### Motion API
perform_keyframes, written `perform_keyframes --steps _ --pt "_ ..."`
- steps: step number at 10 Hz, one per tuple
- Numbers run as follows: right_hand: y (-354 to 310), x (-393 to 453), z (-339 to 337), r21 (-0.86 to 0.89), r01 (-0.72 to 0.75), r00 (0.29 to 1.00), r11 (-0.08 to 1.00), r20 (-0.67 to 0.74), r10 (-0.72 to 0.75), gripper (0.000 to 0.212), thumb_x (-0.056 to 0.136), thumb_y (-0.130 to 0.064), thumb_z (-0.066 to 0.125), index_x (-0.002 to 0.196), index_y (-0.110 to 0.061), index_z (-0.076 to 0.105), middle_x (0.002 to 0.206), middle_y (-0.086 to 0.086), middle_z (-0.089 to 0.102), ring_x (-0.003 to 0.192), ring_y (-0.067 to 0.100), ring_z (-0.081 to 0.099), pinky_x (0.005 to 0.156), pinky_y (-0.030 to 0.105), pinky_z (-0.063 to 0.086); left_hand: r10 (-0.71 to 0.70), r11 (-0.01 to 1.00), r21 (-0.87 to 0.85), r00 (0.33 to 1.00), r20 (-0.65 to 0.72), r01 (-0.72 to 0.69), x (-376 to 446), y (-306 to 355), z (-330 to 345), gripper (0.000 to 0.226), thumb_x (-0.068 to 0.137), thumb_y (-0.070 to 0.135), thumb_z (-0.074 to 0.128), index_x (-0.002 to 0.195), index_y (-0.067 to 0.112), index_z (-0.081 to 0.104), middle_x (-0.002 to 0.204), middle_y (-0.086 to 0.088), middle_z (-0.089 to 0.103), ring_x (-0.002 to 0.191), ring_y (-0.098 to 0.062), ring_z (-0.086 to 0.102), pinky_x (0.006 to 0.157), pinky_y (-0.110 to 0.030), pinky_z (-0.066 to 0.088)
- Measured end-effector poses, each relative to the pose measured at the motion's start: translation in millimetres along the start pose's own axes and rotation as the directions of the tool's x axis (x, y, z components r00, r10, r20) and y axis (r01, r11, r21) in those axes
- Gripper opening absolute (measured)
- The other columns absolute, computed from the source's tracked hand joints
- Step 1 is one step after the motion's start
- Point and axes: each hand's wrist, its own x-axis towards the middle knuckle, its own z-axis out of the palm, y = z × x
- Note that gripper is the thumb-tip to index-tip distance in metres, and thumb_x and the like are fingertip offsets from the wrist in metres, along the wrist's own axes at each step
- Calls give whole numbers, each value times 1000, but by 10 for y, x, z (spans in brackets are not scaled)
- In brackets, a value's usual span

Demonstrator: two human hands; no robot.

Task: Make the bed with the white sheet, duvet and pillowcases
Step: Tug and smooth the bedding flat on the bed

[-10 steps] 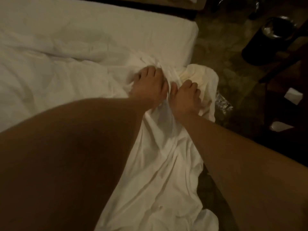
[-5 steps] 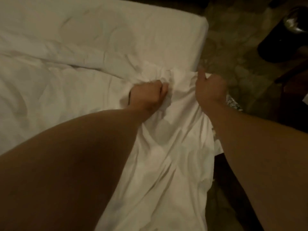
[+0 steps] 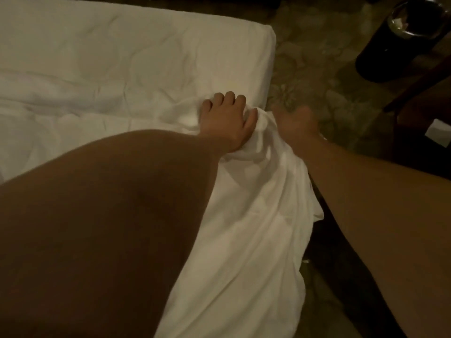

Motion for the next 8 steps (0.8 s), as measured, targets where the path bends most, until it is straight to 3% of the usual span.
perform_keyframes --steps 1,2,3,4,5,6,7,8 --pt "-112 68 92 95 -53 993 994 109 42 62 91 -50 65 133 -5 57 131 13 60 120 33 57 101 44 48 -37 999 -17 999 22 38 26 -16 -6 53 100 54 28 125 16 54 124 -8 58 116 -31 50 97 -47 32" --pt "-213 126 204 67 -155 959 986 250 134 61 92 -45 65 138 -6 53 134 11 57 120 30 56 96 39 47 -83 996 -31 996 18 84 46 -51 -32 52 101 54 29 118 13 55 114 -10 63 108 -32 56 95 -45 33" --pt "-144 401 215 188 -290 931 939 282 231 61 85 -39 68 133 -4 56 123 14 60 107 32 59 91 40 50 -114 993 -41 993 -19 113 53 -155 -88 50 102 54 28 106 13 56 91 -9 67 84 -33 62 84 -41 38" --pt "330 1082 222 254 -57 983 966 185 10 67 98 -36 46 126 24 37 111 38 45 111 54 45 110 40 36 -120 992 -45 991 -59 117 98 -141 -205 51 103 55 27 104 15 59 85 -7 66 76 -32 61 75 -39 40" --pt "644 1025 -203 -519 -351 934 779 -132 333 40 105 -20 45 120 18 45 122 40 44 112 47 50 104 39 38 -85 996 -21 995 -54 84 216 14 -394 49 104 53 27 92 21 61 73 0 56 68 -27 53 68 -34 36" --pt "516 505 -382 57 -363 926 930 -87 367 45 102 -24 52 142 -5 44 143 14 50 116 21 58 93 31 53 -10 1000 10 1000 -22 11 230 115 -319 44 104 51 28 85 23 57 72 3 53 80 -27 57 83 -38 36" --pt "495 430 -359 248 -296 932 922 -135 336 45 102 -23 50 142 -2 46 141 16 52 126 30 54 102 35 48 8 1000 -7 1000 29 -8 217 159 -164 47 102 54 28 99 20 61 94 -1 62 103 -28 55 96 -44 33" --pt "542 409 -411 106 -260 965 960 67 254 44 103 -24 48 140 -1 49 140 19 53 127 34 52 98 37 44 37 999 -27 994 101 -34 226 254 -36 53 100 58 26 115 20 61 114 -4 63 114 -28 50 100 -48 31"
